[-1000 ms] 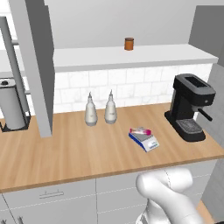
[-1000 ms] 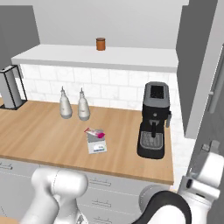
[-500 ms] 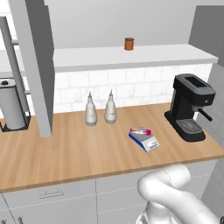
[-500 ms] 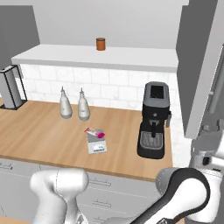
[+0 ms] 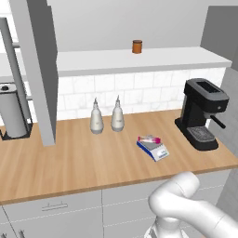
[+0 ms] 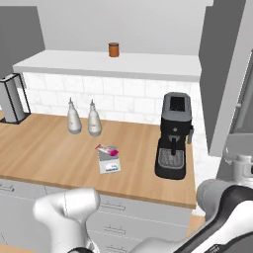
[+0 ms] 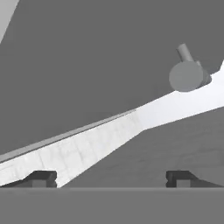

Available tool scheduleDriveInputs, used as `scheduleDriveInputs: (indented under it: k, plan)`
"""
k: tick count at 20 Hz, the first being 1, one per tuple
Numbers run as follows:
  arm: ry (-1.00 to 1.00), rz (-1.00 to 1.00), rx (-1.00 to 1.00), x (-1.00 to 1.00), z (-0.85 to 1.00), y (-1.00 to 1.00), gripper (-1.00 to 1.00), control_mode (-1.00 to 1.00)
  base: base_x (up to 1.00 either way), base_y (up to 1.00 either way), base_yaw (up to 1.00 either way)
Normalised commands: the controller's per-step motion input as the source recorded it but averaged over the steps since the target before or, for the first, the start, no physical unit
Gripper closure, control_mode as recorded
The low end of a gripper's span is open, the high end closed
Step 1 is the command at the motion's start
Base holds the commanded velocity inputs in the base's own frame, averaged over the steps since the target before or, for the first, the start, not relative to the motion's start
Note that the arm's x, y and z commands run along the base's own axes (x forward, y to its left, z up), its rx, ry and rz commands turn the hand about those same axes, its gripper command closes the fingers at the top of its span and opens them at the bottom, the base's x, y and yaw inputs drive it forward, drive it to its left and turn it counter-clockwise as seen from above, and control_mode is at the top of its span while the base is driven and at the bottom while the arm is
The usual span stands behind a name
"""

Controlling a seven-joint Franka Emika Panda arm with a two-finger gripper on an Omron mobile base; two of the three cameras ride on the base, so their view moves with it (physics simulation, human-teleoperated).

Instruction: Pick the bar and place it on the digital scale for weighing, and close the cabinet.

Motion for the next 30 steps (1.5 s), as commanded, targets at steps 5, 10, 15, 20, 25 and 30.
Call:
scheduleDriveInputs:
  k: [5, 10, 15, 20, 25, 30]
  plan:
    - [-0.39, 0.27, -0.01, -0.10, 0.68, 0.43, -1.00, -1.00, 0.00, 0.00, 0.00]
    - [-0.39, 0.22, -0.11, -0.25, 0.62, 0.83, -1.00, -1.00, 0.00, 0.00, 0.00]
    - [-0.41, 0.16, -0.21, -0.46, 0.40, 1.00, -1.00, -1.00, 0.00, 0.00, 0.00]
    - [-0.28, 0.03, -0.27, -0.44, -0.04, 1.00, -1.00, -1.00, 0.00, 0.00, 0.00]
    - [0.04, -0.06, -0.36, 0.12, -0.10, 1.00, -1.00, -1.00, 0.00, 0.00, 0.00]
    - [0.35, -0.34, -0.28, 0.30, -0.17, 1.00, -1.00, -1.00, 0.00, 0.00, 0.00]
